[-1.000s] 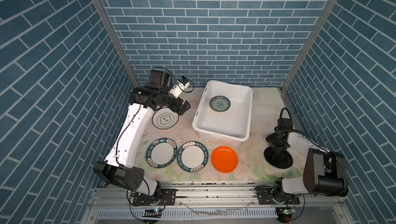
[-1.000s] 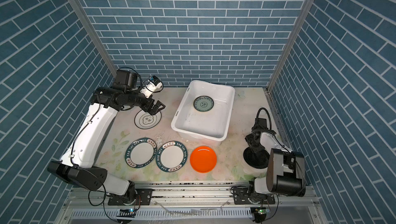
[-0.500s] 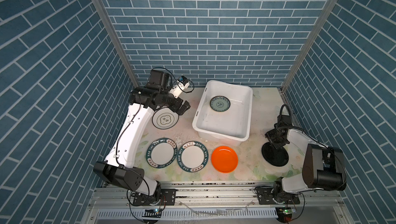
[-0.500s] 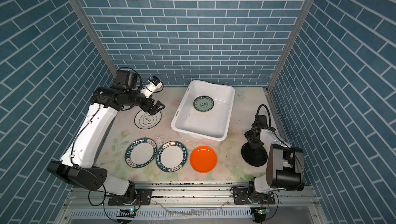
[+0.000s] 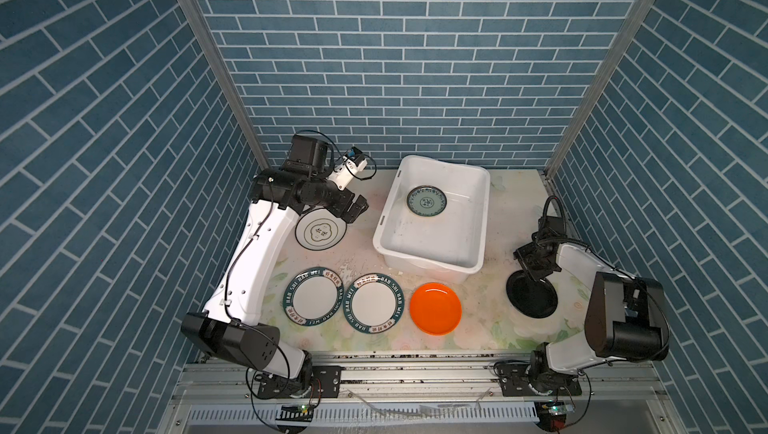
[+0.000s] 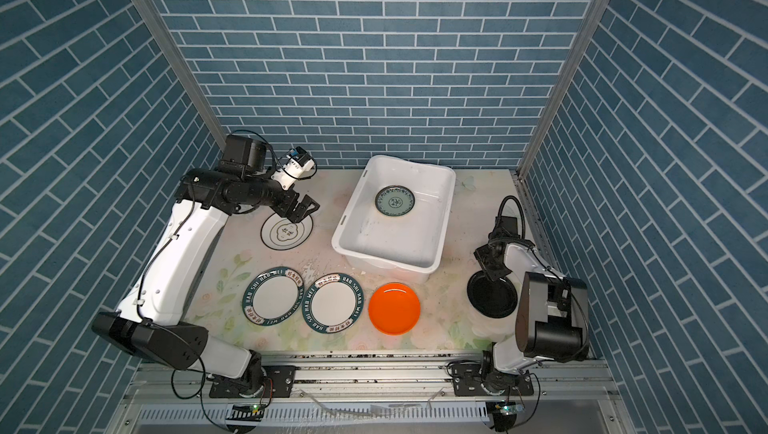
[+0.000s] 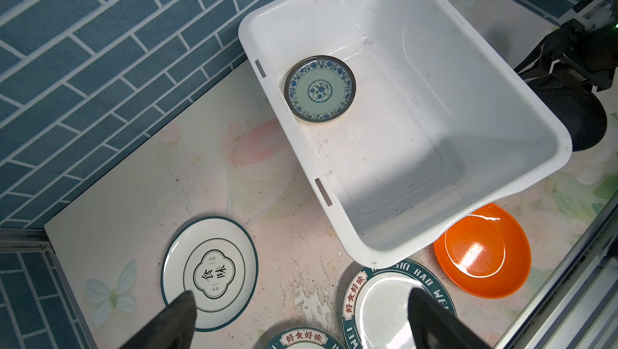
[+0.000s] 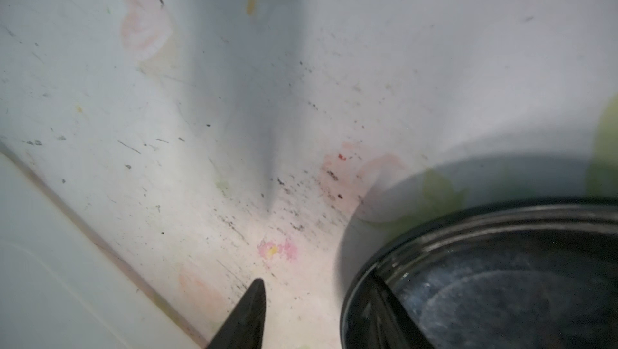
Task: Place the plates into the plastic bin on the countertop
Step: 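Lower the right gripper to the black plate's rim nearest the robot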
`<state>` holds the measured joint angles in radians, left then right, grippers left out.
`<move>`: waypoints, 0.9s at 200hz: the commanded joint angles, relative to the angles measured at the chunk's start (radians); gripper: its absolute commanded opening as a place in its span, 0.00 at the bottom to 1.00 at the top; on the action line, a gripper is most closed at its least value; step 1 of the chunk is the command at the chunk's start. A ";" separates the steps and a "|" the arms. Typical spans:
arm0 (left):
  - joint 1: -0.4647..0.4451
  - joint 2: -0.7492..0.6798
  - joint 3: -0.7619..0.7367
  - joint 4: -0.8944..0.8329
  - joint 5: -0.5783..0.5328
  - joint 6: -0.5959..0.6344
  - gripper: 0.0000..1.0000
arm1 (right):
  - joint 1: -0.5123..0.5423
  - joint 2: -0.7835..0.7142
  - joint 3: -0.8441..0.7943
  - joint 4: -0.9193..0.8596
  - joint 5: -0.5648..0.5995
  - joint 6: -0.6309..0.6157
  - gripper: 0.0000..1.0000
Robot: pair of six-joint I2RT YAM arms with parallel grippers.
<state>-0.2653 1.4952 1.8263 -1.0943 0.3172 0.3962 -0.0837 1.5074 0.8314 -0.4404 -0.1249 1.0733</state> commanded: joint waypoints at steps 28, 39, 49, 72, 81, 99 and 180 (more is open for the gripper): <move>-0.006 -0.003 0.005 0.001 0.003 0.009 1.00 | -0.001 0.047 0.087 -0.033 -0.006 -0.052 0.51; -0.006 -0.003 0.008 0.002 0.003 0.007 1.00 | -0.001 0.050 0.094 -0.039 -0.010 -0.056 0.51; -0.006 -0.002 0.009 0.002 0.005 0.007 1.00 | -0.001 0.043 0.092 -0.044 -0.010 -0.057 0.51; -0.005 0.000 0.011 0.004 0.006 0.005 1.00 | -0.001 0.001 0.078 -0.059 -0.001 -0.064 0.51; -0.006 0.002 0.014 0.002 0.009 0.004 0.99 | -0.001 -0.019 0.076 -0.069 0.003 -0.072 0.51; -0.006 0.009 0.024 -0.001 0.017 0.005 1.00 | -0.002 -0.064 0.081 -0.136 0.031 -0.084 0.52; -0.006 0.016 0.023 -0.004 0.038 0.025 1.00 | -0.138 -0.300 0.035 -0.449 0.193 -0.030 0.68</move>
<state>-0.2653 1.5040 1.8324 -1.0943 0.3340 0.4011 -0.1738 1.2274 0.9020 -0.7544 0.0154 1.0206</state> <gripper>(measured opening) 0.995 0.665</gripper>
